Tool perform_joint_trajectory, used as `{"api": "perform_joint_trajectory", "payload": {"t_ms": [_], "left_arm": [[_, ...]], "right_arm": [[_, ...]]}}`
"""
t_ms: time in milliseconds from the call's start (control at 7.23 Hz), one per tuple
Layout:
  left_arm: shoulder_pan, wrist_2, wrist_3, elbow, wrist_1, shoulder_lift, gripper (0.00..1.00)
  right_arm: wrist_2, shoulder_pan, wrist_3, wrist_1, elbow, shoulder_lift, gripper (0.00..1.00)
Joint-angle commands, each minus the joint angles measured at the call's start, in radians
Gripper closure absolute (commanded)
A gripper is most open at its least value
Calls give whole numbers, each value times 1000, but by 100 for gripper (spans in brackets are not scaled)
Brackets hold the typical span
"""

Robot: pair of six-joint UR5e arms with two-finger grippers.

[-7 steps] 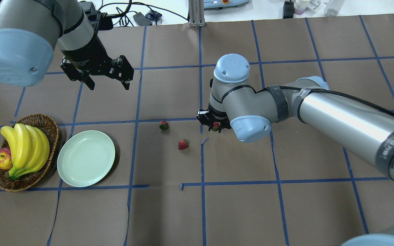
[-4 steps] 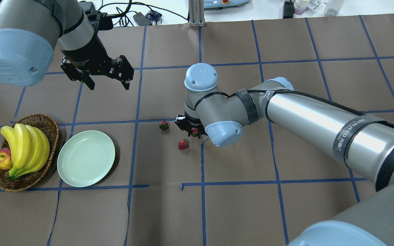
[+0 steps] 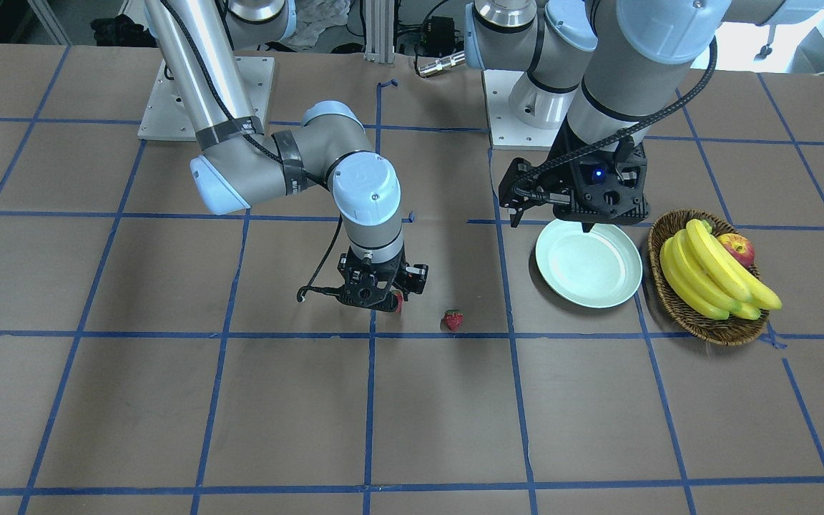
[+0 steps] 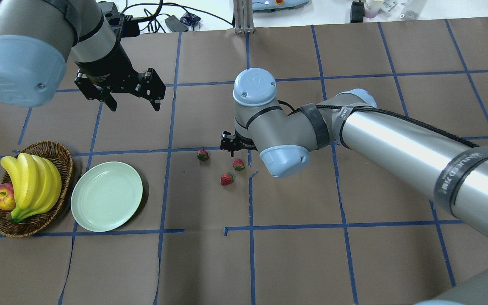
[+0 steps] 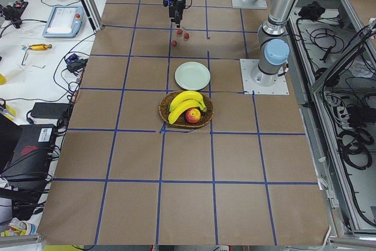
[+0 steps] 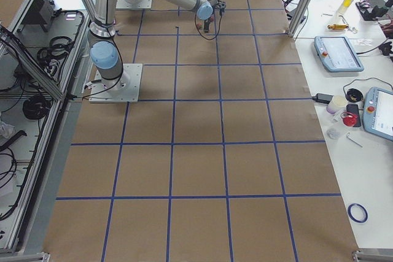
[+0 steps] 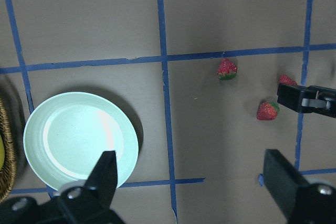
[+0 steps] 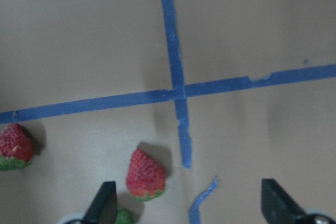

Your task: Collect all strawberries into plate

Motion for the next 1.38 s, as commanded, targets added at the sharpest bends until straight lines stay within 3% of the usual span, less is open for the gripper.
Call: {"api": "perform_joint_trajectory", "payload": {"t_ms": [0,138,415,553,829,1244], "left_arm": [[0,0,1,2,0,0,0],[0,0,1,2,0,0,0],[0,0,0,-1,0,0,0],[0,0,0,0,1,0,0],[0,0,0,-1,0,0,0],[0,0,0,-3,0,-1,0]], "right_arm": [[-26,-236,-306,275,-14,-179,0],[-30,-353,-465,402,-44,-244,0],[-65,-438,-598,647,-233,-280,0],[-89,-440,-598,674,-305,-286,0],[-92,-447,-585,694,-311,-344,0],[-89,-446,-581,737,-314,-350,0]]}}
